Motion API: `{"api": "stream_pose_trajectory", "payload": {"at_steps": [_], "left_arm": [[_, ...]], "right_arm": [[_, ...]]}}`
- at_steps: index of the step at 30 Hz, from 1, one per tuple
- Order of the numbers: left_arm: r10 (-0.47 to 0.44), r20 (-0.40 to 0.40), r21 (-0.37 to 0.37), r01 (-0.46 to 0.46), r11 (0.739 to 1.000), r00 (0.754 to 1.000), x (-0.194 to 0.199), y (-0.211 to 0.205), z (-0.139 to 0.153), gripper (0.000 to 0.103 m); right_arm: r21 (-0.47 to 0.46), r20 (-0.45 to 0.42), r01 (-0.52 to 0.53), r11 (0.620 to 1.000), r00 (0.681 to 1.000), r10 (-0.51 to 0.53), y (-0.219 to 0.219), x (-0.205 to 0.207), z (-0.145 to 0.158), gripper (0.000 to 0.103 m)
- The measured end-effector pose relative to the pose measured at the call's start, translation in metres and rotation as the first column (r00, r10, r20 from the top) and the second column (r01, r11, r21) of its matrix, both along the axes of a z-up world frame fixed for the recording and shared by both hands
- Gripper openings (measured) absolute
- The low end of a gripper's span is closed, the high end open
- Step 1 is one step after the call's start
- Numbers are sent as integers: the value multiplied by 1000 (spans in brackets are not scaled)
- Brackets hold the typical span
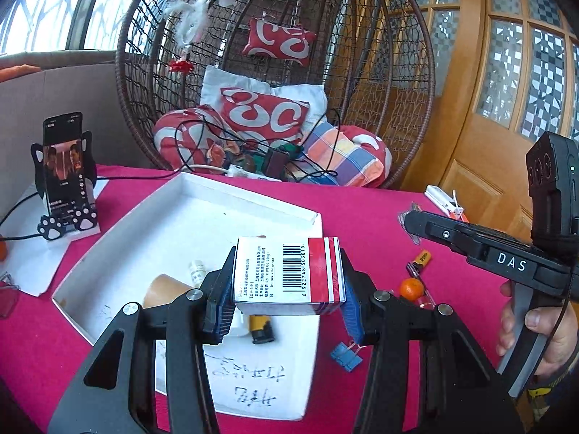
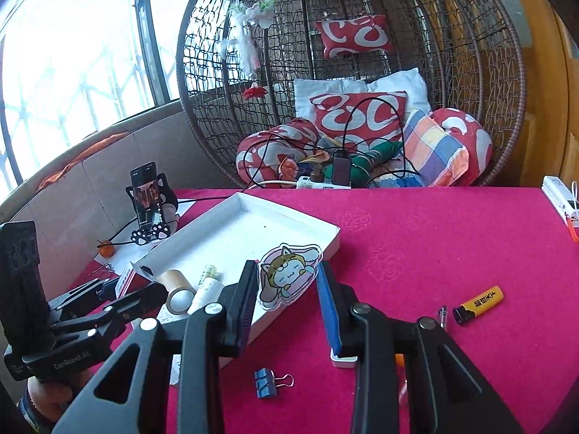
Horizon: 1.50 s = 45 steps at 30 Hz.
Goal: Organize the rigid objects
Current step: 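Carry the medicine box and keychain into the white tray and open both tools, then withdraw both tools from the tray toward the remaining items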
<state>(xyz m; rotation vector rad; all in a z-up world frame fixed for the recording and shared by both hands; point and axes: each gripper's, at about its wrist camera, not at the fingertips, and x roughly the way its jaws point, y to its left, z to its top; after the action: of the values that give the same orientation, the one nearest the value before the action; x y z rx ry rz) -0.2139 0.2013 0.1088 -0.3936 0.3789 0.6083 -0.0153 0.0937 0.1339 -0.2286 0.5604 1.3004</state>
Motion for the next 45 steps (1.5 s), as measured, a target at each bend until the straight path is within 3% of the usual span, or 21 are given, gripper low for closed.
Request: {"api": "stream_pose_trajectory", "payload": {"at_steps": [5,9,12,18,23,26,29,30,32,33,34,35,36,37,41,45], "left_arm": [[32,-1,-1,-32,999,999,-7,32,8,48],[77,-27,-7,-77,997,997,-3,66,9,48],[104,-54,-52,-107,993,993,6,92,2,48],[184,-142,-60,-194,979,973,25,121,-27,48],[200,-153,-142,-222,965,968,25,131,-54,48],[222,-165,-165,-249,954,961,23,134,-58,48],[227,-158,-149,-250,957,961,24,132,-52,49],[227,-160,-137,-249,959,961,24,130,-50,51],[243,-158,-100,-261,960,957,25,125,-46,76],[266,-156,-75,-280,957,951,24,121,-43,83],[288,-145,-55,-298,953,947,22,119,-40,89],[310,-131,-40,-317,948,942,19,115,-37,96],[326,-124,-32,-332,943,937,17,113,-34,101],[333,-110,-30,-338,941,936,14,109,-30,103],[338,-29,-37,-339,940,941,1,86,-16,103],[312,30,-42,-310,950,950,-7,61,-9,103]], "right_arm": [[-1,28,-26,1000,999,26,19,-5,12,32],[-26,-19,-46,999,999,45,38,-2,11,32],[-54,-58,-55,997,997,52,57,-1,5,32],[-102,-75,-61,993,996,53,100,-9,-18,32],[-155,-83,-38,987,996,25,124,-14,-48,32],[-171,-35,-28,985,999,22,131,-22,-60,32],[-179,-50,-26,984,999,17,135,-25,-69,33],[-177,-52,-19,984,999,10,135,-26,-70,33],[-186,-38,-10,982,999,3,136,-28,-72,33],[-189,-31,-10,982,1000,4,135,-30,-73,34],[-187,-25,-6,982,1000,2,133,-31,-73,38],[-179,-21,-2,984,1000,-2,131,-31,-72,58],[-166,-21,3,986,1000,-6,127,-32,-70,89],[-143,-19,13,990,1000,-15,120,-32,-67,96],[-66,8,57,996,998,-57,88,-33,-54,103],[22,-3,102,995,995,-102,47,-26,-37,103]]}}
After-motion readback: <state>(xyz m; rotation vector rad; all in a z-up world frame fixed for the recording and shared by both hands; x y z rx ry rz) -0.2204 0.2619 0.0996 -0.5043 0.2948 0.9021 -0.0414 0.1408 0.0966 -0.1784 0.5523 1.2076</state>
